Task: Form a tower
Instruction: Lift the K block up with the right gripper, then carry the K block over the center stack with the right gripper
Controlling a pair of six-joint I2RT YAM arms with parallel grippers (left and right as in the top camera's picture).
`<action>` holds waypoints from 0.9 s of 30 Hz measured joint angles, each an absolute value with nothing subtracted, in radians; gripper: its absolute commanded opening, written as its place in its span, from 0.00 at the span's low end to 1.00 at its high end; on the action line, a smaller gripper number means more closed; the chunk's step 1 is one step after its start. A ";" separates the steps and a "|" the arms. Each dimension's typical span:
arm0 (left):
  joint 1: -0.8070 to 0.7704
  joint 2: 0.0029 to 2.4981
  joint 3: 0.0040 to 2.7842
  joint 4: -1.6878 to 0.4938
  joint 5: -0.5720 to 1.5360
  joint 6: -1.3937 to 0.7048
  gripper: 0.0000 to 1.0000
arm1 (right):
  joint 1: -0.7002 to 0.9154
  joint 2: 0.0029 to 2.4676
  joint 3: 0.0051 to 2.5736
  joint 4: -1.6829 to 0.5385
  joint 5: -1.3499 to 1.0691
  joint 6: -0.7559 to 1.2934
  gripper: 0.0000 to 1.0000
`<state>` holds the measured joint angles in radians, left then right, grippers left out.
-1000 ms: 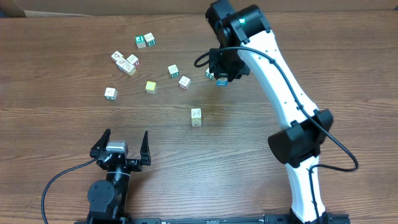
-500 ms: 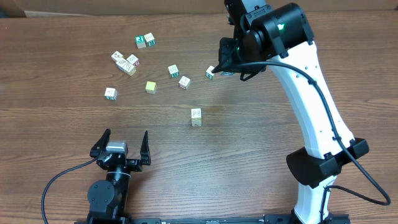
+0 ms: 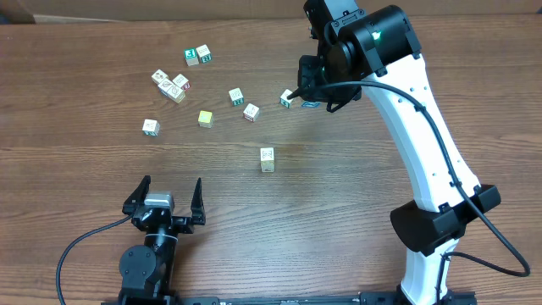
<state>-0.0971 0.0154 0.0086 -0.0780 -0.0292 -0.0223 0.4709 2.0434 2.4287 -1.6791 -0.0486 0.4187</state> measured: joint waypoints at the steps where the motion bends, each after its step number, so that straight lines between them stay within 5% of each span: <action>1: -0.097 0.015 0.009 -0.078 -0.029 -0.022 0.99 | 0.471 2.043 2.425 -1.673 -0.048 0.419 0.18; 27: -0.097 0.015 0.009 -0.078 -0.029 -0.022 0.99 | 0.646 2.043 2.006 -1.349 -0.010 0.540 0.18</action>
